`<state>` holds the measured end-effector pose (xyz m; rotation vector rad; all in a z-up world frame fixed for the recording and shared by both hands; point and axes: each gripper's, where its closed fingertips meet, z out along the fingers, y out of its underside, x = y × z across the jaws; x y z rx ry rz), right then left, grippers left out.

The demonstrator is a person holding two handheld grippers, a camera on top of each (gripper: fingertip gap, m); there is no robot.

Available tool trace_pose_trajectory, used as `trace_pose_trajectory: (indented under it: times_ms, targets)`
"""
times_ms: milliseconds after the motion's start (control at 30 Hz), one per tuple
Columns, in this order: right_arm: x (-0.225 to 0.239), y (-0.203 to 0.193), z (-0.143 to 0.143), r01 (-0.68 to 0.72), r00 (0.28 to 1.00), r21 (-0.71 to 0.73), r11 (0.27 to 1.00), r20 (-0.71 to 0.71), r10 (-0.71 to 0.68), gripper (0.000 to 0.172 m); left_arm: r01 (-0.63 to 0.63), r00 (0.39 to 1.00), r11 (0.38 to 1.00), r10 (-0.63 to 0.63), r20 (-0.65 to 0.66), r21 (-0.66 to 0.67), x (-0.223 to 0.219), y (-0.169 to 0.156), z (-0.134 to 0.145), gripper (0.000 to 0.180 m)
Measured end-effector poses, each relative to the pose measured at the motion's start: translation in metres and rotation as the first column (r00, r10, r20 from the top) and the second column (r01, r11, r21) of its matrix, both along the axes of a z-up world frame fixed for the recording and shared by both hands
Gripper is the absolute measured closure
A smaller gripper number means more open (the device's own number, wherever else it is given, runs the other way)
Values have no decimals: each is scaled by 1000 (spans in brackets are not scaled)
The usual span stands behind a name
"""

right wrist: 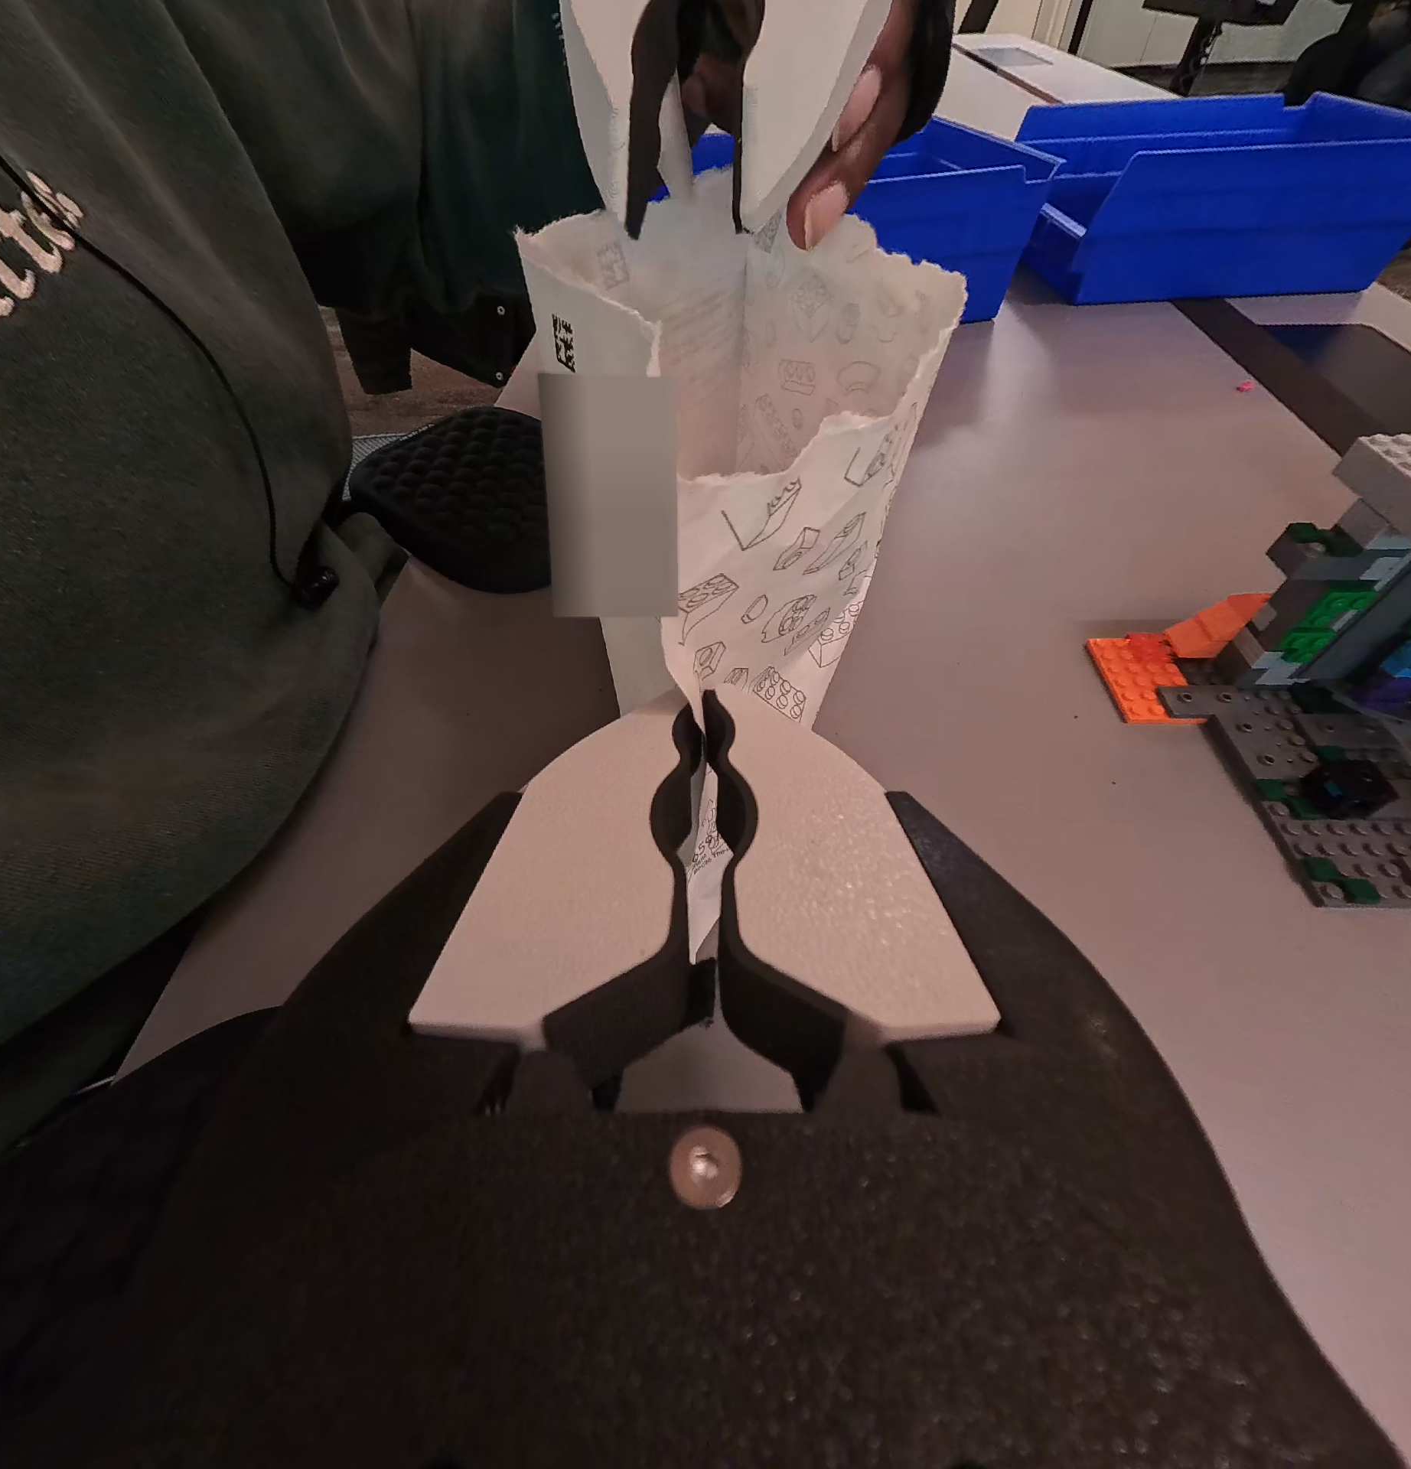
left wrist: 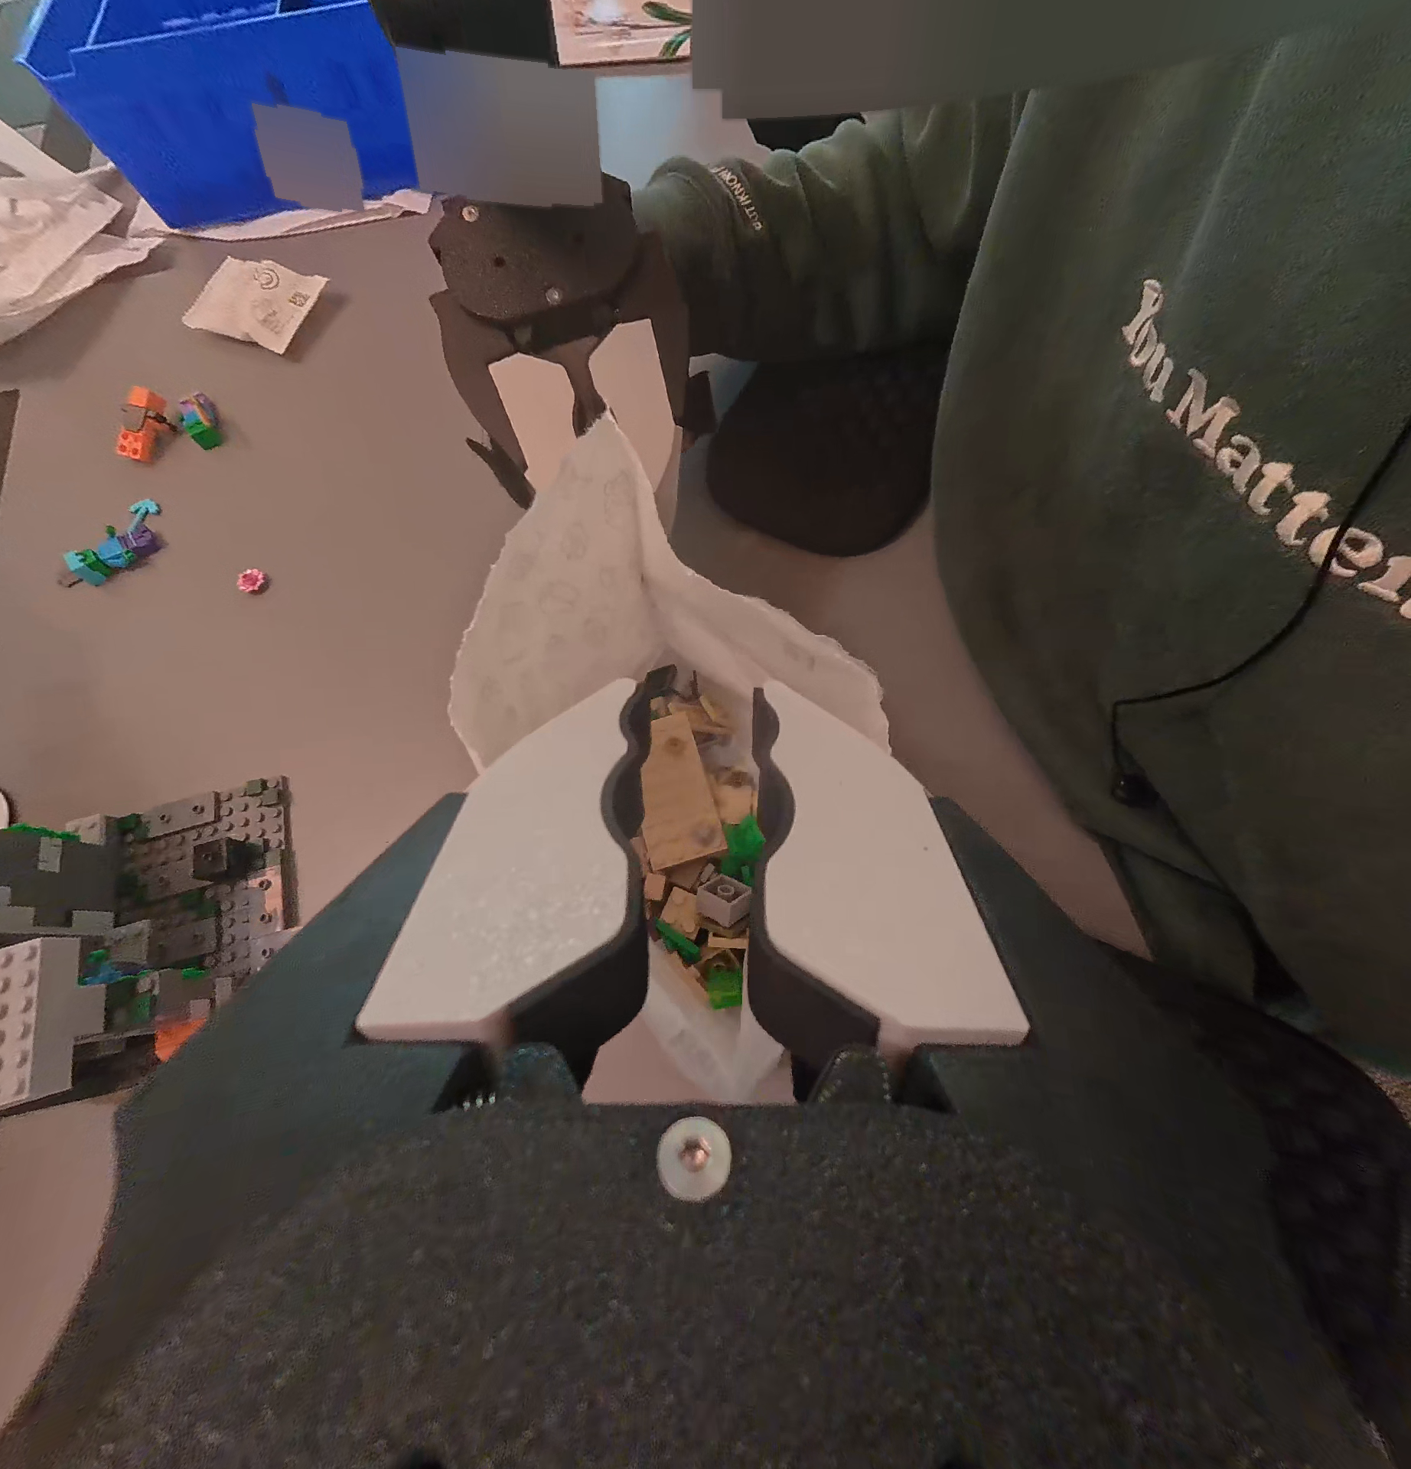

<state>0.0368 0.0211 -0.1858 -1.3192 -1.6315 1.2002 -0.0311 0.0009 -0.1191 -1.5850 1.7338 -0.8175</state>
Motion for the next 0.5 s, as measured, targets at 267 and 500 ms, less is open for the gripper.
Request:
trace_pose_trajectory:
  times_ms: [267, 500]
  targets:
    - [0, 0, 0, 1, 1000, 7, 1000, 2, -1, 172, -187, 982, 974, 183, 41, 125, -30, 44, 15, 158]
    - [0, -1, 0, 13, 1000, 34, 999, 17, -14, 172, -776, 617, 597, 786, 42, 204, -171, 182, -11, 159]
